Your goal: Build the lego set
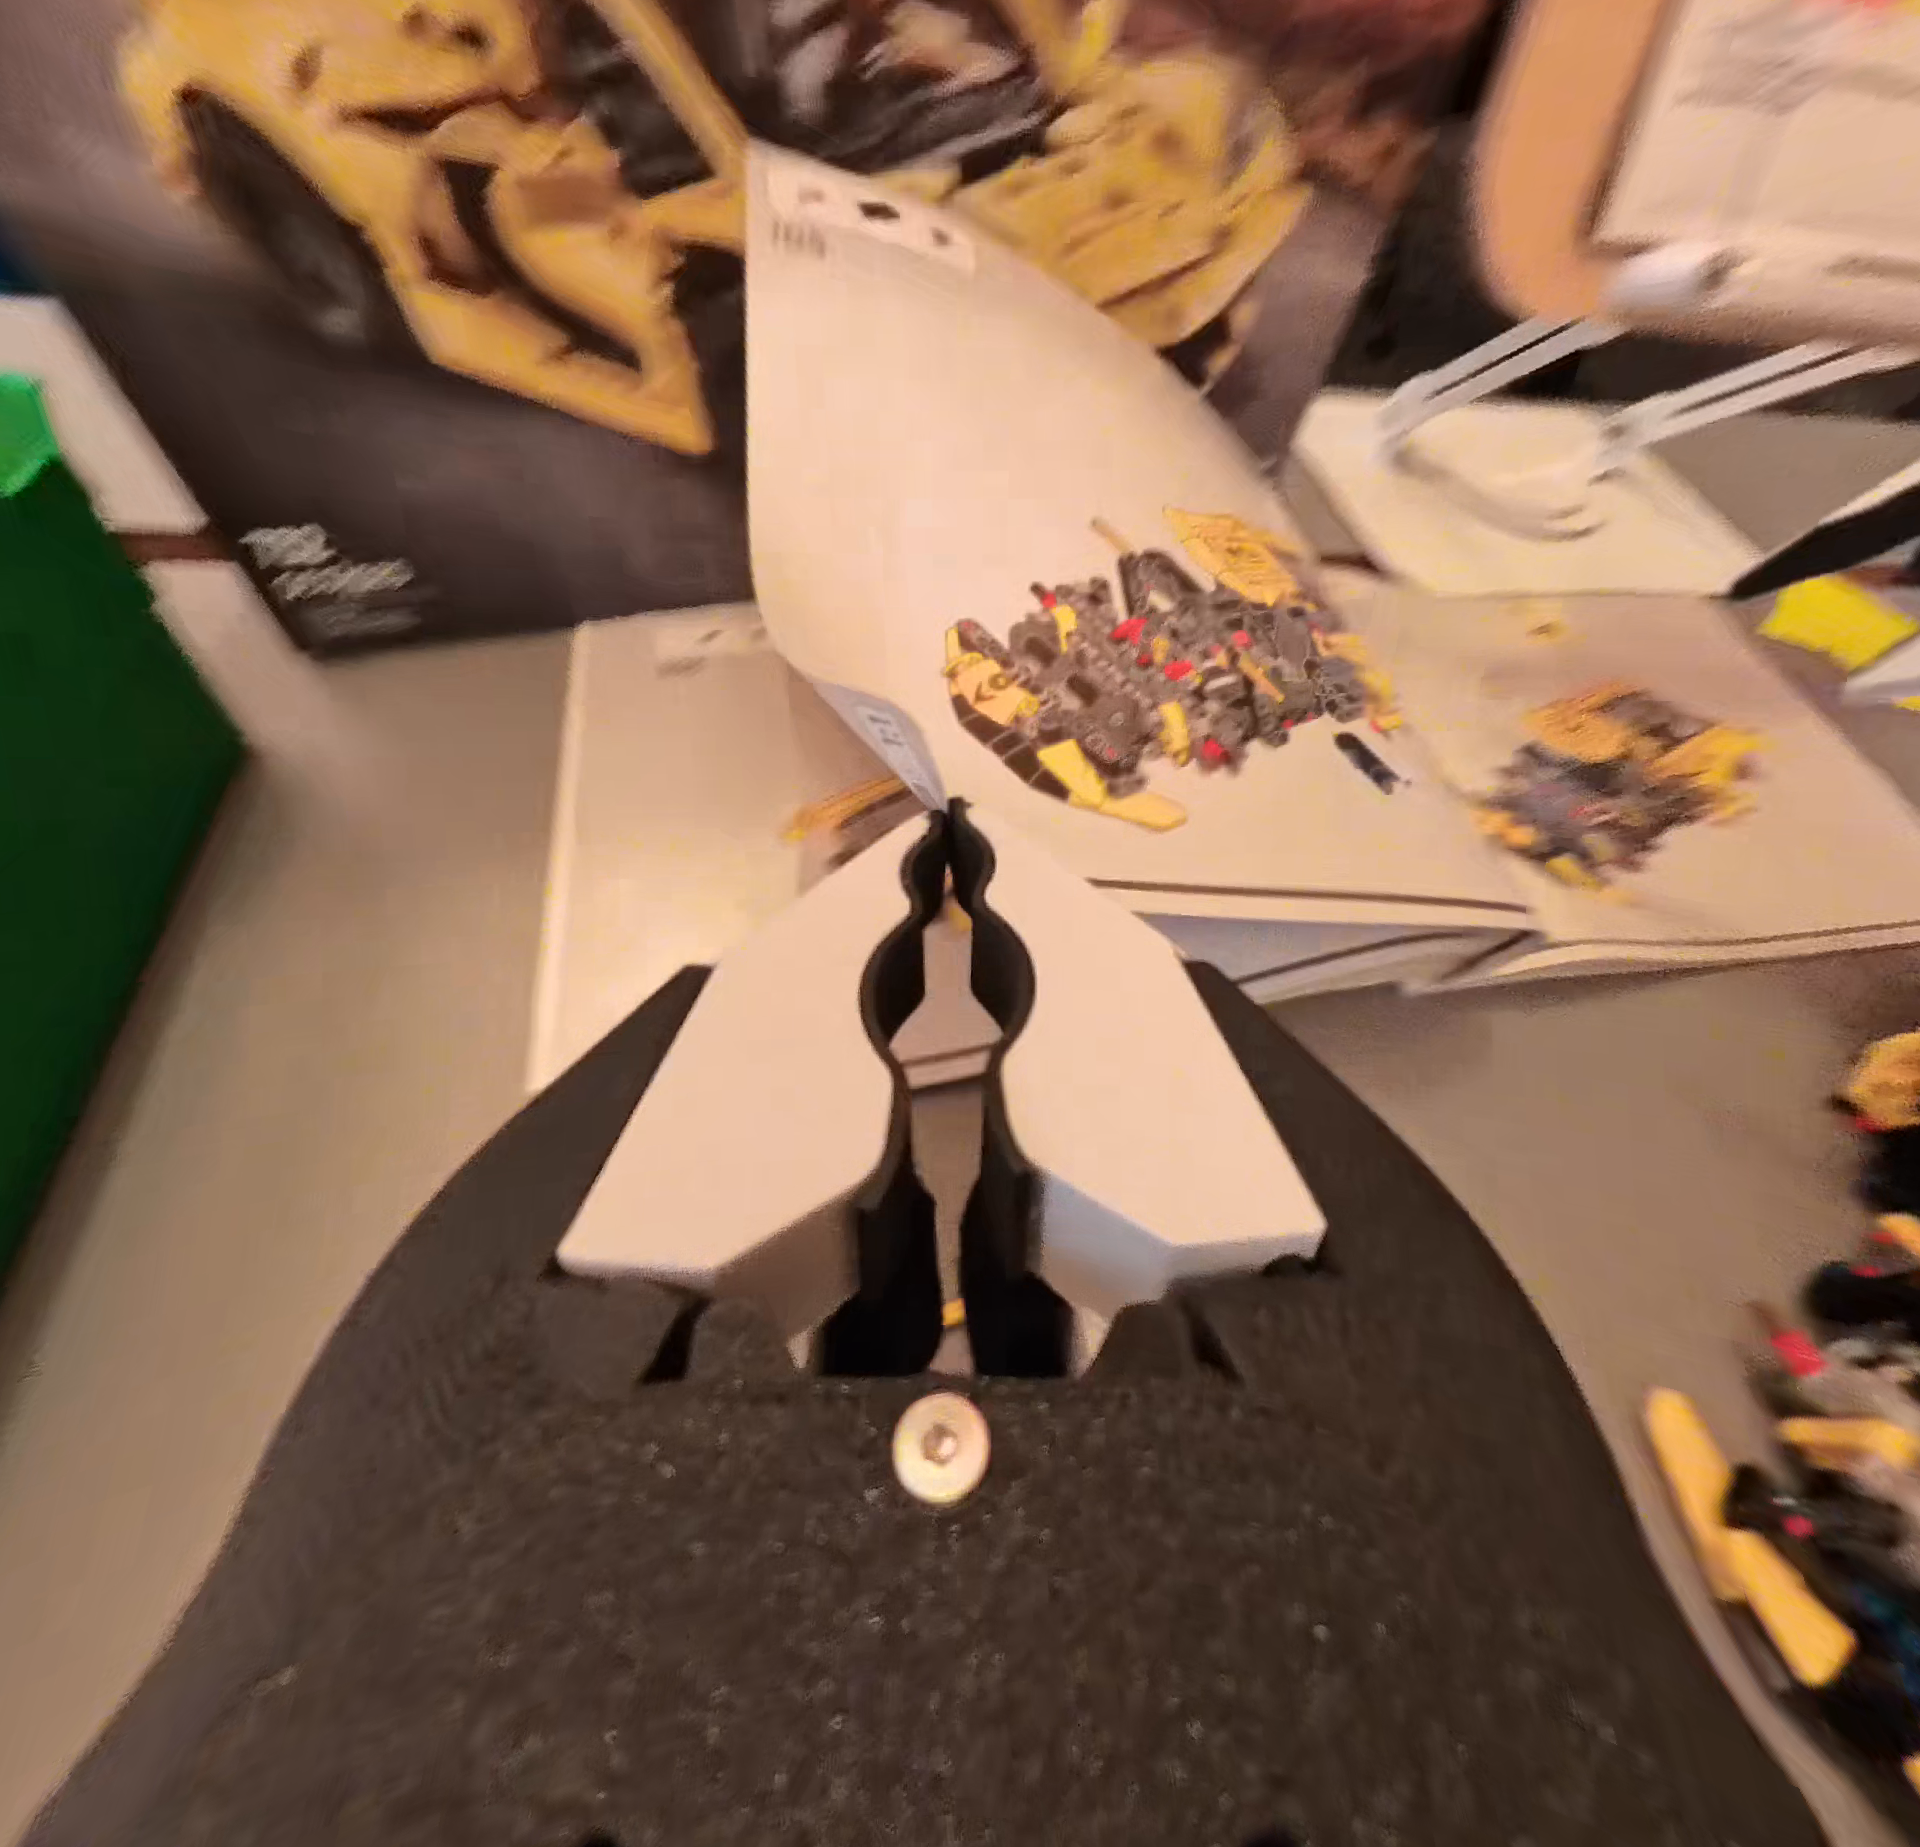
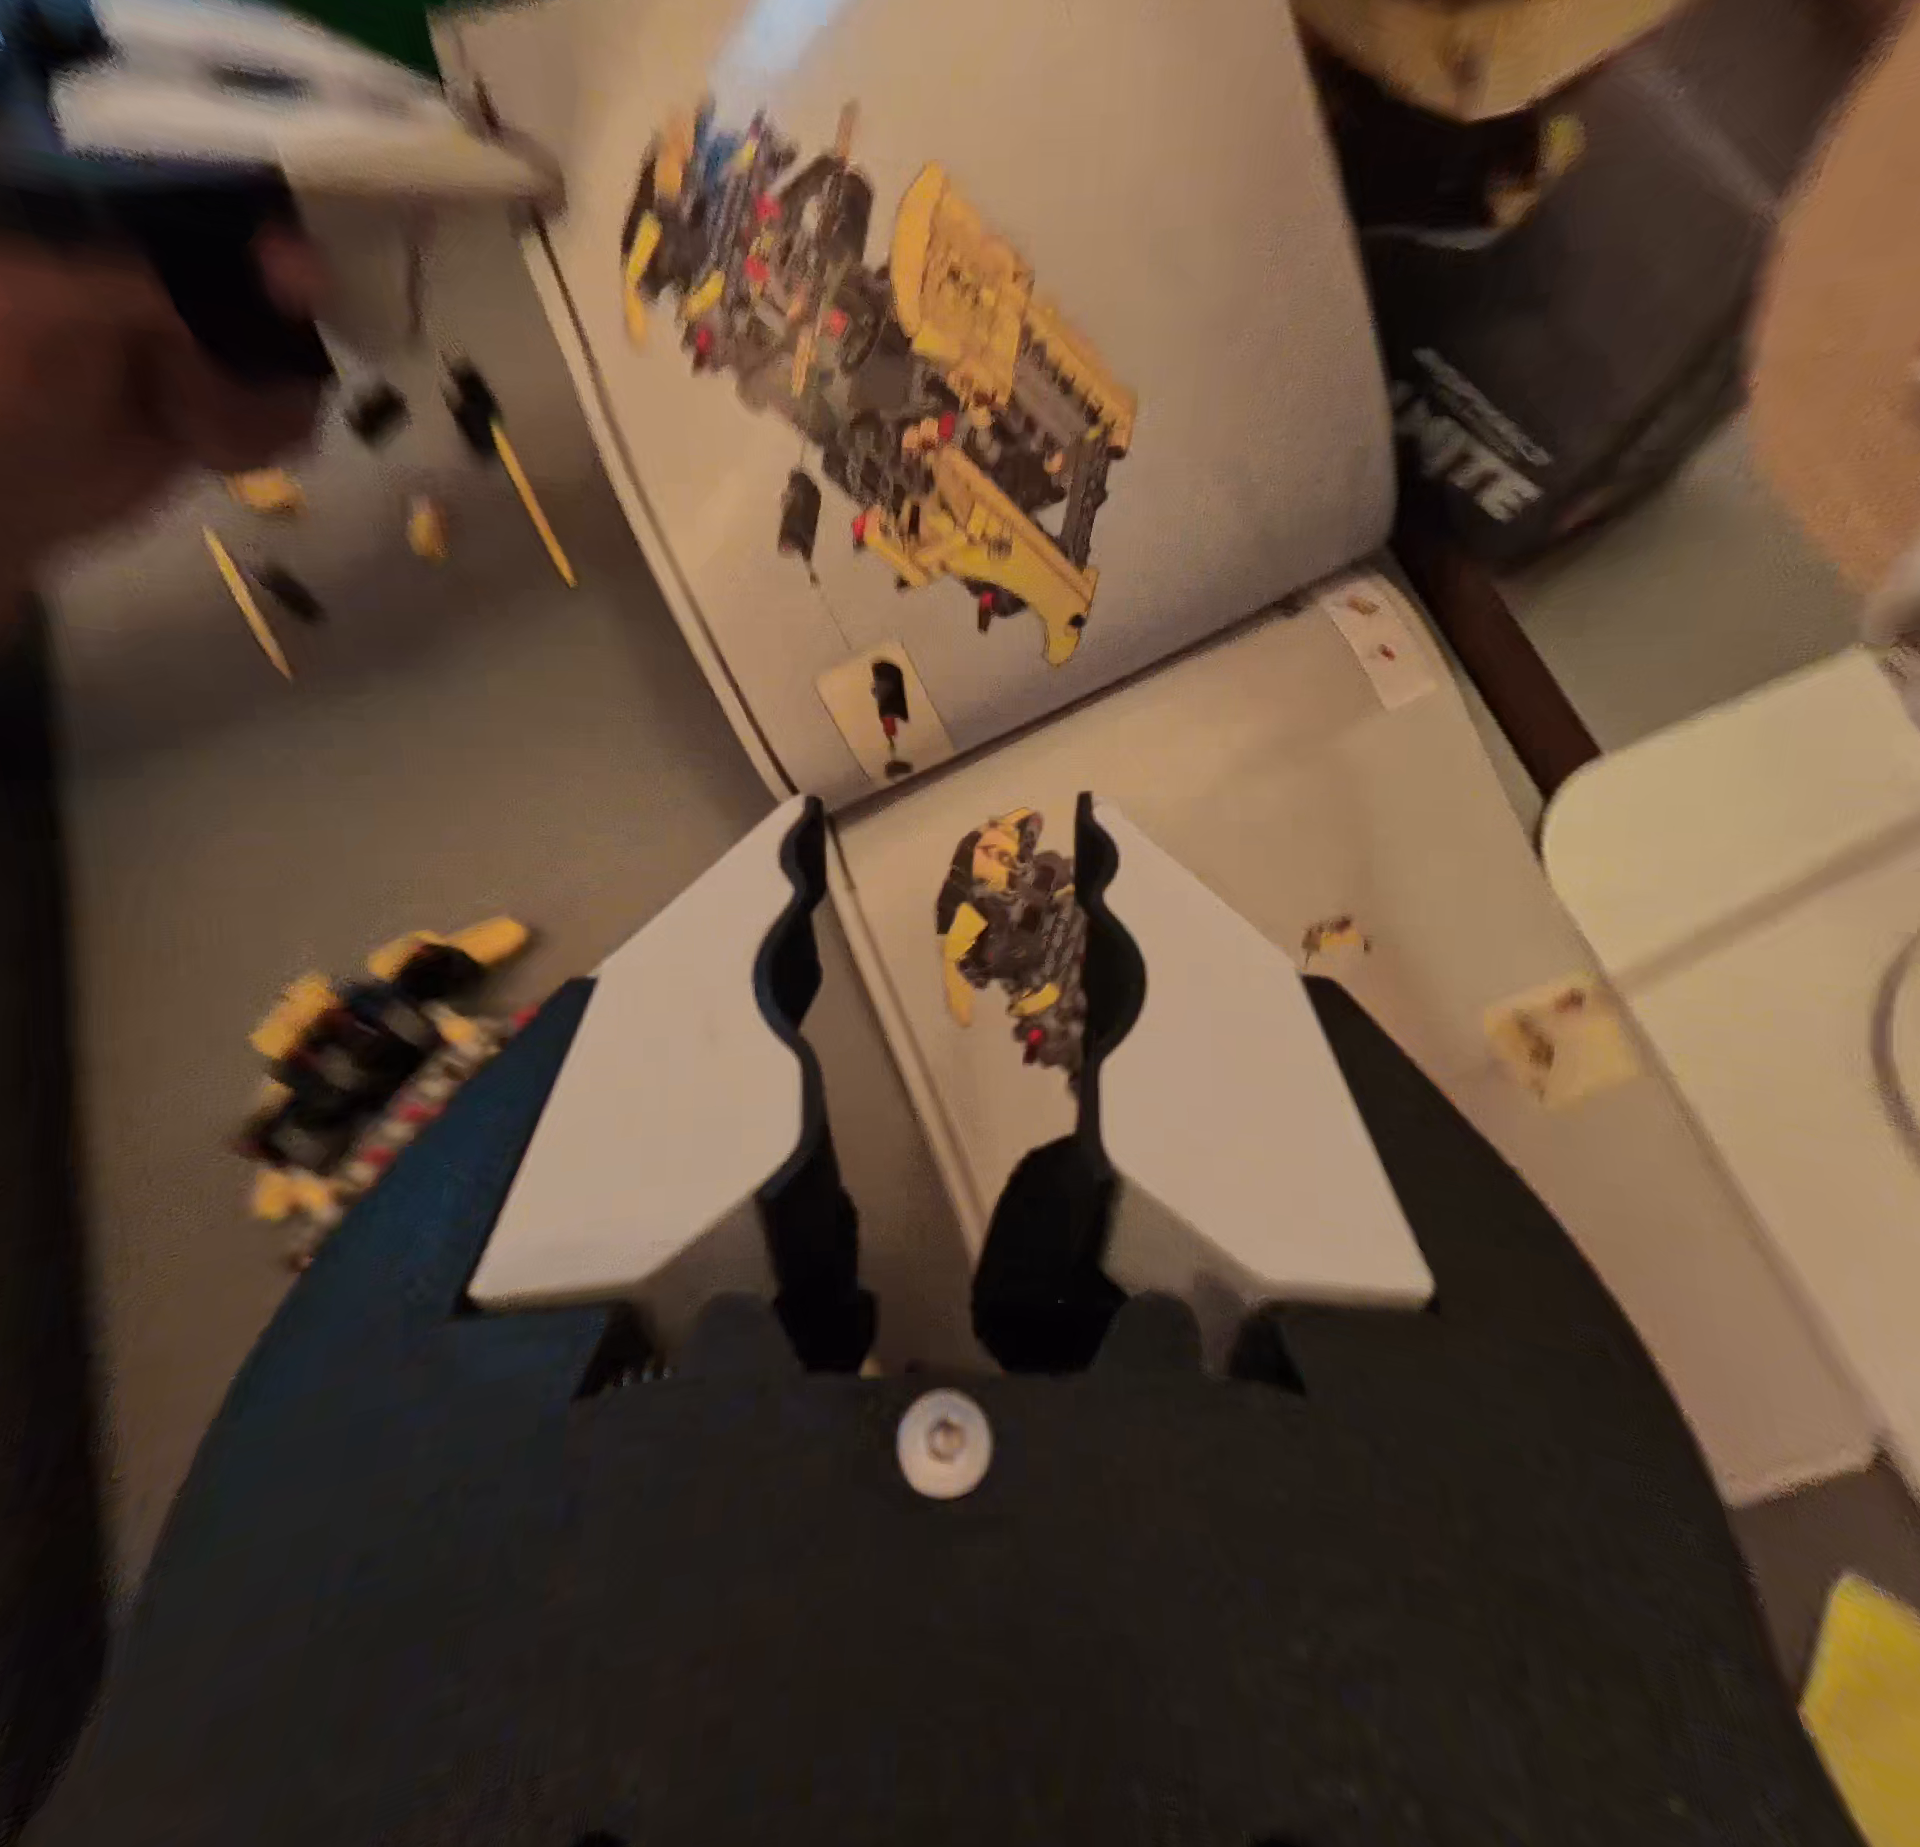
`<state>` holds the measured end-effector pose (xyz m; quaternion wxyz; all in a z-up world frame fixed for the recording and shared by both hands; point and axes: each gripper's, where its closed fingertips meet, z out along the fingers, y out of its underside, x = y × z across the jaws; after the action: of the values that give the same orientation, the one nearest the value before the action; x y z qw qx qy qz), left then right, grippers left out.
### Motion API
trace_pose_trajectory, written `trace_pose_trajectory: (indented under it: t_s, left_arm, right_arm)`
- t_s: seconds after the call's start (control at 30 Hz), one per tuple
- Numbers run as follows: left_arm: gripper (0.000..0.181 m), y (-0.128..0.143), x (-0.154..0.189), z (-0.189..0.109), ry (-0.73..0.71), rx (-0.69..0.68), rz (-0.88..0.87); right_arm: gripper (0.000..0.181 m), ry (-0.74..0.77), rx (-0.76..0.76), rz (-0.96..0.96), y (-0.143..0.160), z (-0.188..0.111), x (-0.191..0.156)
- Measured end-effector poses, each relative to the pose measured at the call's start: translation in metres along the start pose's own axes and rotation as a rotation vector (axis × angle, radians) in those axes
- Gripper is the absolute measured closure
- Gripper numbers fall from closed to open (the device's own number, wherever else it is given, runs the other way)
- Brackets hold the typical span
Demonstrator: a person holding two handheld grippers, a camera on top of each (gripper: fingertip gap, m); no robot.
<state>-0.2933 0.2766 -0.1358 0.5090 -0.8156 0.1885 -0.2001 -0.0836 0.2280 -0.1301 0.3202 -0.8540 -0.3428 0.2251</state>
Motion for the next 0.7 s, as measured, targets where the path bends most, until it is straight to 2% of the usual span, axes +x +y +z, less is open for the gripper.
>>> trace_pose_trajectory:
  t_s: [0.13,0.23,0.33,0.43,0.47,0.57,0.63,0.7]
  left_arm:
    - [0.181,0.023,-0.041,-0.002,-0.105,-0.132,0.034]
    - [0.181,0.046,-0.052,-0.002,-0.153,-0.263,0.103]
    - [0.181,0.059,-0.056,0.001,-0.194,-0.302,0.164]
    - [0.181,0.066,-0.059,0.005,-0.222,-0.337,0.211]
    - [0.181,0.069,-0.06,0.007,-0.228,-0.353,0.219]
    - [0.181,0.078,-0.065,0.011,-0.226,-0.389,0.208]
    - [0.171,0.08,-0.07,0.011,-0.241,-0.394,0.187]
    - [0.145,0.073,-0.081,0.006,-0.298,-0.359,0.158]
  right_arm:
    - [0.134,-0.13,-0.168,-0.265,0.012,0.063,-0.009]
    - [0.133,-0.105,-0.265,-0.335,0.016,0.091,0.005]
    - [0.122,-0.13,-0.163,-0.341,-0.004,0.106,0.002]
    - [0.089,-0.071,-0.176,-0.342,-0.007,0.122,0.006]
    - [0.084,-0.06,-0.191,-0.342,-0.004,0.126,0.007]
    - [0.083,-0.03,-0.179,-0.375,-0.002,0.132,0.007]
    - [0.083,0.002,-0.184,-0.419,0.0,0.136,0.008]
    - [0.083,-0.004,-0.21,-0.418,0.0,0.141,0.007]
